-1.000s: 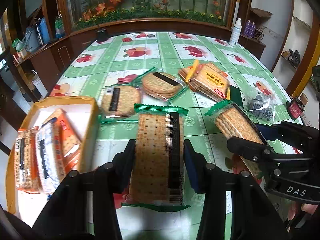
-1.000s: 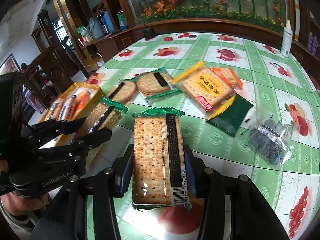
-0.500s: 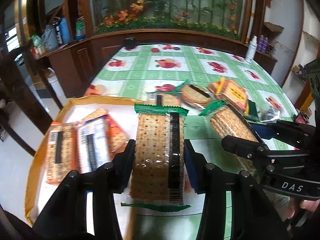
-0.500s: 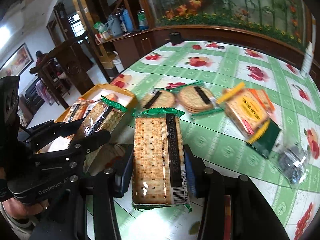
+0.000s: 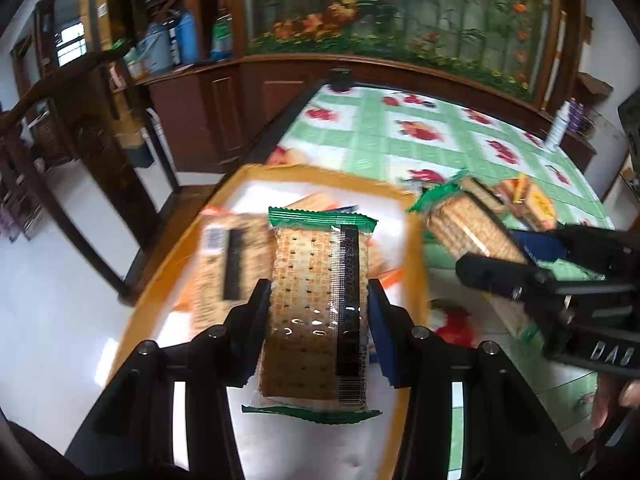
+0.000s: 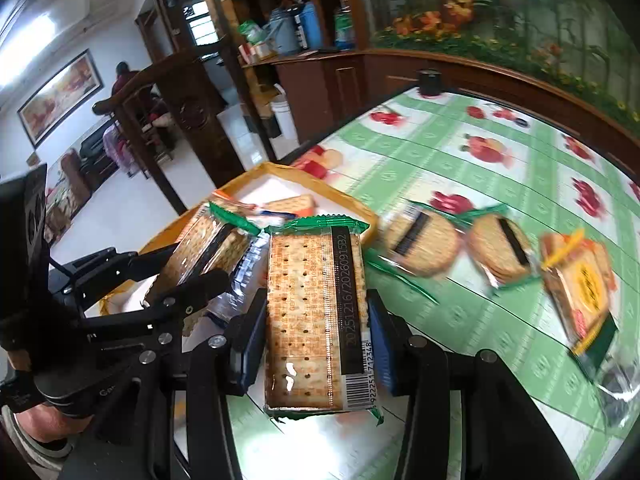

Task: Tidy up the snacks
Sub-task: 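Carry both held green-ended cracker packs over the white box, then lower both packs into the white box and open both grippers, then grasp a round black-labelled biscuit pack with the right gripper while the left grasps another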

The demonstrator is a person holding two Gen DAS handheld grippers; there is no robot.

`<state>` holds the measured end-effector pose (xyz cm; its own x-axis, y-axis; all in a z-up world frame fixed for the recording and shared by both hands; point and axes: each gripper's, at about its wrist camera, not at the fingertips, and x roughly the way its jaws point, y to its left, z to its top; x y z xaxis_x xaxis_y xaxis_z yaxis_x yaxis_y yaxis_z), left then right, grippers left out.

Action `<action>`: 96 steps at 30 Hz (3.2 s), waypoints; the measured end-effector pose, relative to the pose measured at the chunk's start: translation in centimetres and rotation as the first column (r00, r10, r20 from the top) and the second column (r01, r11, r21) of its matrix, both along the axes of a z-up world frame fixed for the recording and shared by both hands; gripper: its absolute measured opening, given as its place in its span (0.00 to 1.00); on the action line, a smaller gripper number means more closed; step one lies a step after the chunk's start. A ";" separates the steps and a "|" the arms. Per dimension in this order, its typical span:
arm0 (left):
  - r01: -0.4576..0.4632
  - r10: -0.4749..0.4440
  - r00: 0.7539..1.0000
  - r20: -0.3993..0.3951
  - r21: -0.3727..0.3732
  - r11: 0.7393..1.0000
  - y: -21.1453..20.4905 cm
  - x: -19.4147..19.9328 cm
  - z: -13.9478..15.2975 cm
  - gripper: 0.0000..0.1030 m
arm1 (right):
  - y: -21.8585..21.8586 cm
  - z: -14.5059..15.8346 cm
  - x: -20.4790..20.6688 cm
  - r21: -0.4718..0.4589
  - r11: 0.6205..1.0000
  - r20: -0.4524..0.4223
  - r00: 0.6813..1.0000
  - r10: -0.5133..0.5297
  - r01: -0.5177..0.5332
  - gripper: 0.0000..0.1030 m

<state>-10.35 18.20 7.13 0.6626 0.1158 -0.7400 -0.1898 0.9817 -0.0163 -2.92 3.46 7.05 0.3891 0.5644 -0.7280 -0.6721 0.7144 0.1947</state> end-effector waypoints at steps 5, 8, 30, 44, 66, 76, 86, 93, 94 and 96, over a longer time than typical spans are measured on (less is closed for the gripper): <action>-0.047 0.047 0.999 -0.025 -0.008 0.999 2.5 -1.3 -1.3 0.48 | 3.2 -0.2 0.1 -0.016 0.999 -0.014 0.999 0.051 -0.052 0.45; -0.062 0.062 0.998 -0.033 -0.012 0.998 3.2 -1.7 -1.8 0.48 | 4.8 -0.6 0.0 -0.026 0.997 -0.022 0.997 0.078 -0.079 0.45; -0.102 0.102 0.994 -0.027 0.006 0.995 4.7 -2.6 -2.4 0.48 | 8.7 -2.0 -0.9 -0.055 0.989 -0.052 0.990 0.132 -0.135 0.45; -0.131 0.131 0.991 -0.034 0.000 0.991 5.3 -2.5 -2.8 0.71 | 9.3 -2.3 -1.7 -0.039 0.992 -0.082 0.990 0.116 -0.120 0.48; -0.017 0.016 1.000 -0.021 -0.063 0.998 0.7 0.4 -0.2 0.79 | -0.5 -1.3 1.7 0.007 0.997 -0.080 0.994 -0.071 0.072 0.58; 0.101 -0.110 0.992 -0.065 -0.129 0.986 -4.0 4.7 1.2 0.80 | -8.0 -1.9 5.6 0.001 0.977 -0.157 0.965 -0.209 0.212 0.65; 0.141 -0.163 0.980 -0.111 -0.185 0.973 -9.1 8.6 -0.1 0.82 | -11.2 -4.2 9.9 0.083 0.953 -0.327 0.911 -0.251 0.292 0.67; 0.126 -0.154 0.977 -0.148 -0.186 0.975 -9.9 11.8 -1.2 0.82 | -12.3 -5.3 12.6 0.128 0.916 -0.411 0.861 -0.300 0.380 0.67; 0.125 -0.153 0.977 -0.145 -0.186 0.975 -9.7 12.3 -1.0 0.82 | -12.2 -5.3 12.8 0.122 0.918 -0.407 0.863 -0.300 0.377 0.67; 0.118 -0.145 0.978 -0.151 -0.173 0.978 -9.4 13.5 -0.6 0.82 | -11.9 -5.3 13.5 0.110 0.918 -0.402 0.861 -0.310 0.382 0.68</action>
